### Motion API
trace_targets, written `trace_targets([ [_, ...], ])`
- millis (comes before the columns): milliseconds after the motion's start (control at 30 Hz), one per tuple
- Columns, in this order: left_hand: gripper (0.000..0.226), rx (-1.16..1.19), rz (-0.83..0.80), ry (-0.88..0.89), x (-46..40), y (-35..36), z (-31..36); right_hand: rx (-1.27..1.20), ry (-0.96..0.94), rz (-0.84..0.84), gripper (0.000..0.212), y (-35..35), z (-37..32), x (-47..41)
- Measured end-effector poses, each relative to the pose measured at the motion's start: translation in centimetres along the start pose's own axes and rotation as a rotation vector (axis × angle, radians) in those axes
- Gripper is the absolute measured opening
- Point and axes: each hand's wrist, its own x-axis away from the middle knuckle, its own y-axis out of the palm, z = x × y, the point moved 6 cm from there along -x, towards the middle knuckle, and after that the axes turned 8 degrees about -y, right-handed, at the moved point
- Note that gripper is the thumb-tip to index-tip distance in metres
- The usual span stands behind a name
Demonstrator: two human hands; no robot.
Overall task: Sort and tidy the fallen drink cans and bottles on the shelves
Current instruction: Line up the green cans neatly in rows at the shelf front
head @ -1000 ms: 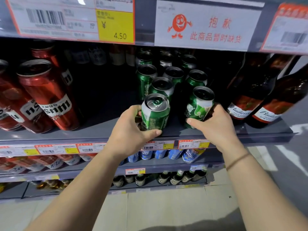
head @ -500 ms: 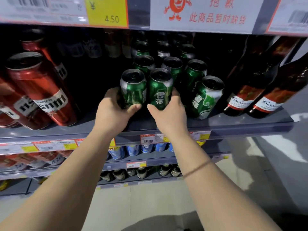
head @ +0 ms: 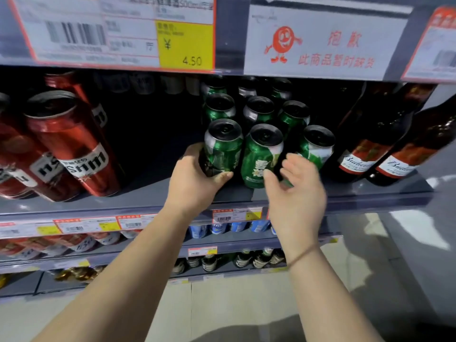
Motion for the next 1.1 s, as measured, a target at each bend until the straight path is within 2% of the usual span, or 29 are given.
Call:
trace_targets([
  [67, 0.058, -0.002, -0.004, -0.004, 0.0, -0.1, -0.1, -0.02, 0.017, 0.164, 0.055, -2.7, 0.9, 0.0],
  [167, 0.066, 0.006, -0.003, -0.029, 0.2, 0.1, 0.1, 0.103, 0.116, 0.021, 0.101, -2.5, 2.9, -1.4],
  [233, 0.084, 0.02, 0.022, -0.03, 0.7, 0.6, 0.7, 0.237, 0.086, -0.063, 0.107, -1.5, 3.1, -2.5],
  [300, 0.098, -0.028, 0.085, -0.058, 1.4, 1.1, 1.3, 0.305, 0.049, -0.082, 0.1, -0.8, 2.7, -3.3],
  [367, 0.102, -0.093, 0.156, -0.118, 1.9, 1.4, 1.8, 0.32, 0.018, -0.09, 0.087, -0.4, 2.5, -4.1],
  [500, 0.096, -0.109, 0.221, -0.183, 1.9, 1.8, 2.2, 0.235, -0.003, -0.154, 0.073, 0.4, 3.2, -5.7],
  [633, 0.083, -0.062, 0.163, -0.143, 0.7, 1.7, 1.3, 0.185, -0.027, -0.228, 0.062, 0.4, 3.6, -6.9],
  [733, 0.077, 0.024, 0.108, -0.124, -0.1, 1.1, 1.1, 0.141, -0.03, -0.217, 0.065, 0.0, 3.5, -7.3],
  [900, 0.075, 0.062, 0.079, -0.123, -0.6, 1.1, 0.8, 0.156, 0.007, -0.239, 0.053, 0.0, 4.0, -7.7],
  [1100, 0.079, 0.084, 0.022, -0.09, -0.8, 1.2, 0.6, 0.096, 0.016, -0.19, 0.069, -0.1, 3.8, -6.2],
])
